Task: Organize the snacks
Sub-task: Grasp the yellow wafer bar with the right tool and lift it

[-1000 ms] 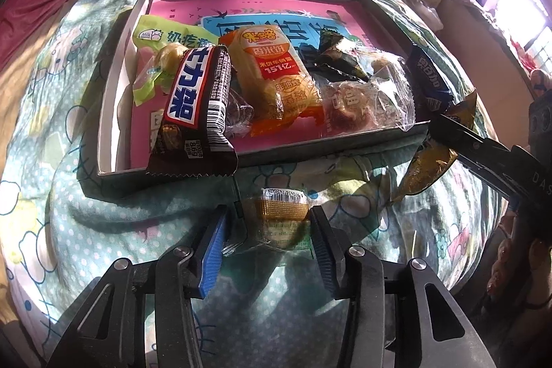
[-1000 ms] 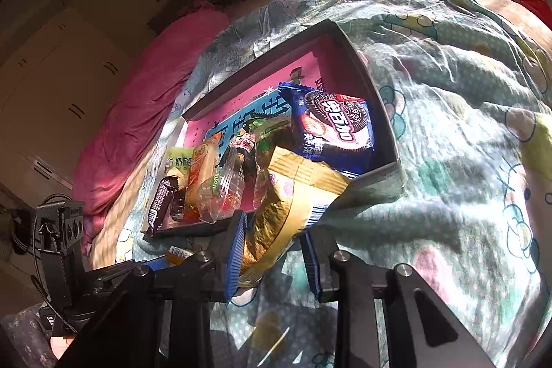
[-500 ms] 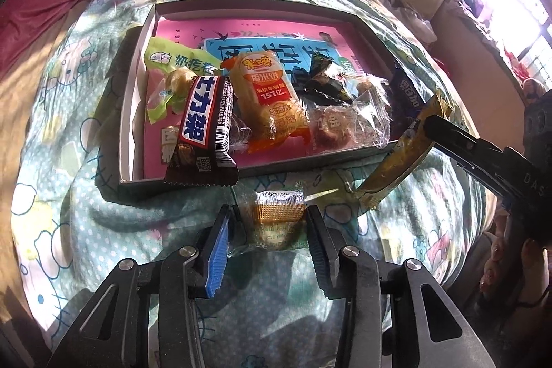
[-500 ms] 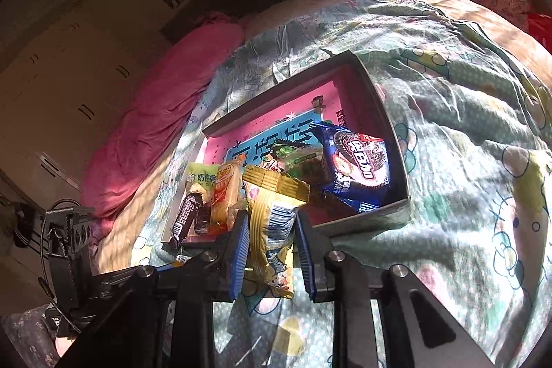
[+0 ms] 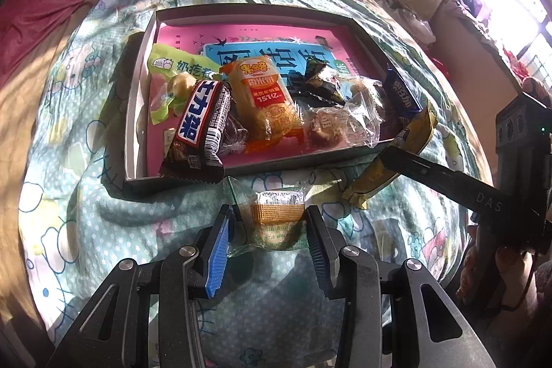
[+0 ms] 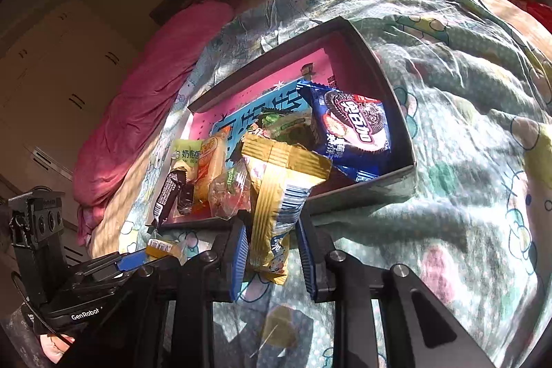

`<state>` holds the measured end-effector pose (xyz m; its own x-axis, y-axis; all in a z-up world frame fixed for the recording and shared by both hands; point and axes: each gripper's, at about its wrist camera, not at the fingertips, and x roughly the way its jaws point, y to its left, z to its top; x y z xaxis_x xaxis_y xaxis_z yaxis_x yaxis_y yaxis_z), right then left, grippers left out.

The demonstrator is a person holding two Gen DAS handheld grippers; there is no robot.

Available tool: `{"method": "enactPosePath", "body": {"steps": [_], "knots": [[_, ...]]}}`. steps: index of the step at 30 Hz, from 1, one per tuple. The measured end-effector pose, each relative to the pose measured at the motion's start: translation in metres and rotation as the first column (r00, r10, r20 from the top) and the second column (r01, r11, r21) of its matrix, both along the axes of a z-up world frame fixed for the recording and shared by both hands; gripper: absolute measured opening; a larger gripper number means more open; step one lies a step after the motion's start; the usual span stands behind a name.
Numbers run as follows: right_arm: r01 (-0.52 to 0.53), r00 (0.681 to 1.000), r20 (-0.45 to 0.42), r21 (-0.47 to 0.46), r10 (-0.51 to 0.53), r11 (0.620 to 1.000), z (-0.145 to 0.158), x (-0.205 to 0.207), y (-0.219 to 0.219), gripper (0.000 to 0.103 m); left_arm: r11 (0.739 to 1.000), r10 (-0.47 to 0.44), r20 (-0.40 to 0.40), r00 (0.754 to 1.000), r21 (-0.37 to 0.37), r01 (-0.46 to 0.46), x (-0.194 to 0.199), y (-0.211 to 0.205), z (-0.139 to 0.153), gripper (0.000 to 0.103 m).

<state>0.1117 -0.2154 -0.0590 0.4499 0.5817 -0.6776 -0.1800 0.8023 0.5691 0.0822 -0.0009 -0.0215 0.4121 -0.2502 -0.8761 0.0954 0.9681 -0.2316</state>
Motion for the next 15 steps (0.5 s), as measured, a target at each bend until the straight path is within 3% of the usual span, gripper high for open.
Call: {"method": "enactPosePath", "body": {"steps": [7, 15], "knots": [[-0.05, 0.998, -0.031, 0.027, 0.051, 0.998, -0.019, -0.001, 0.013, 0.027, 1.0, 0.003, 0.003, 1.0, -0.004, -0.003, -0.002, 0.001, 0.002, 0.043], [-0.011, 0.999, 0.036, 0.057, 0.009, 0.998, 0.008, -0.007, -0.003, 0.024, 1.0, 0.01, 0.035, 0.999, -0.016, -0.009, -0.003, 0.003, 0.014, 0.043]]}}
